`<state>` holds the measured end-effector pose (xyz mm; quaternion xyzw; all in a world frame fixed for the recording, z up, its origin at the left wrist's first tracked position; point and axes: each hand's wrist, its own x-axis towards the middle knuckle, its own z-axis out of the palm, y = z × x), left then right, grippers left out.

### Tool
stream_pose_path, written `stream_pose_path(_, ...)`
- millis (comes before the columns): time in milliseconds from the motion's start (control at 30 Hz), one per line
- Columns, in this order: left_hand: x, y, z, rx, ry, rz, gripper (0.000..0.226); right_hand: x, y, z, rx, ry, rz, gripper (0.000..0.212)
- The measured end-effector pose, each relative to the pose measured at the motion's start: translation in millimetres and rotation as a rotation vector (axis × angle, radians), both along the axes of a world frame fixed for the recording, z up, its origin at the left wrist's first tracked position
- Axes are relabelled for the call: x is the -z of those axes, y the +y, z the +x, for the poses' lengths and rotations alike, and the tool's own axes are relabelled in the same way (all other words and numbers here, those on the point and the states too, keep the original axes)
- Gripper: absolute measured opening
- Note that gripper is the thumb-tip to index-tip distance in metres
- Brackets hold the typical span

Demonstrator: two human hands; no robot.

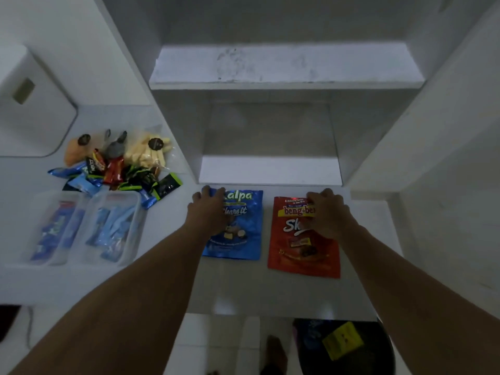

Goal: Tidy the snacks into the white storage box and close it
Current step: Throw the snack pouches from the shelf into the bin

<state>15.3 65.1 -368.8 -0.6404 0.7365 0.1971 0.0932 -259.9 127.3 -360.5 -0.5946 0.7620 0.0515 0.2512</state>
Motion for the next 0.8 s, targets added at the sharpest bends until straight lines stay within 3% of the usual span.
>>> stream_pose_path(100, 1, -12, 3, -0.017, -0.007, 0.038, 0.105, -1, -7, -2, -0.002, 0.022, 0.026, 0.090)
stream_pose_path(267, 1, -19, 6, -0.008, 0.012, 0.047, 0.108, -4, -11, -3, 0.037, -0.077, 0.041, 0.087)
stream_pose_path(467, -1, -10, 14, -0.033, 0.118, 0.016, 0.072, -10, -8, 0, 0.070, -0.063, 0.067, 0.068)
stream_pose_path(633, -16, -2, 21, -0.045, 0.204, -0.029, 0.023, -20, -6, -3, 0.083, -0.183, -0.021, 0.023)
stream_pose_path(733, -36, 0, 23, -0.053, 0.272, -0.047, 0.016, -30, -4, -4, 0.061, -0.246, -0.062, 0.027)
stream_pose_path(800, -52, 2, 24, -0.047, 0.334, -0.073, 0.027, -44, 0, 0, 0.038, -0.248, -0.061, 0.029)
